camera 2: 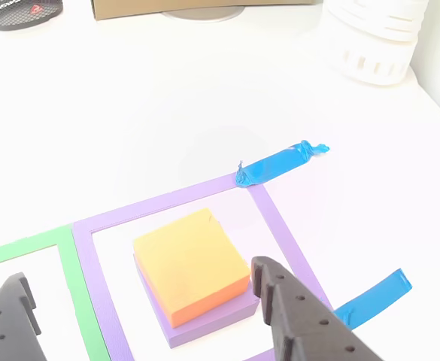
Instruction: Tower of hanoi
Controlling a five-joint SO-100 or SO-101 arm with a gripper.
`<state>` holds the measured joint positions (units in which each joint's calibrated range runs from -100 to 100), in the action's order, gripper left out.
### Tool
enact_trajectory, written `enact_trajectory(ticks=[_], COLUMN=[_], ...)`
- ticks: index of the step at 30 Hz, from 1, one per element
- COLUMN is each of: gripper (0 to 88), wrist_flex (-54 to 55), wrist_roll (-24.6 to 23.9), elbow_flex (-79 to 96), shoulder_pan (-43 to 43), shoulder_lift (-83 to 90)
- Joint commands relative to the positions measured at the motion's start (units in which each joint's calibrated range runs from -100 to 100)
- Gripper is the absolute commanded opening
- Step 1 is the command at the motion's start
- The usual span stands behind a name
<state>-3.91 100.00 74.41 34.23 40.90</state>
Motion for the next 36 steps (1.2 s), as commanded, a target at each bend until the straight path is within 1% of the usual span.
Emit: enact_trajectory(ticks=[1, 4, 7, 9, 11, 13, 16, 17, 19, 22, 25, 36], gripper=[34.1, 34.7, 33.0, 39.3, 35.3, 35.3, 43.1, 47.5, 50.7, 50.6, 50.4, 50.0], wrist_flex=[3.83, 3.99, 4.23, 4.96, 5.69, 6.01, 7.31, 7.63, 8.85, 11.20, 16.06, 29.58], wrist_roll=[0.00, 0.00, 0.00, 0.00, 0.00, 0.00, 0.00, 0.00, 0.00, 0.00, 0.00, 0.00], elbow_flex=[0.22, -0.14, -0.69, 0.22, 0.22, -0.14, -0.50, -0.60, -0.69, -1.69, -1.87, -8.32], shoulder_pan=[1.92, 3.35, 4.12, 4.70, 4.41, 3.83, 3.74, 4.22, 5.27, 6.52, 7.28, 7.28], shoulder_lift=[-0.09, -0.17, -1.14, -1.86, -2.27, -2.43, -3.24, -3.80, -5.17, -8.81, -13.25, -29.80])
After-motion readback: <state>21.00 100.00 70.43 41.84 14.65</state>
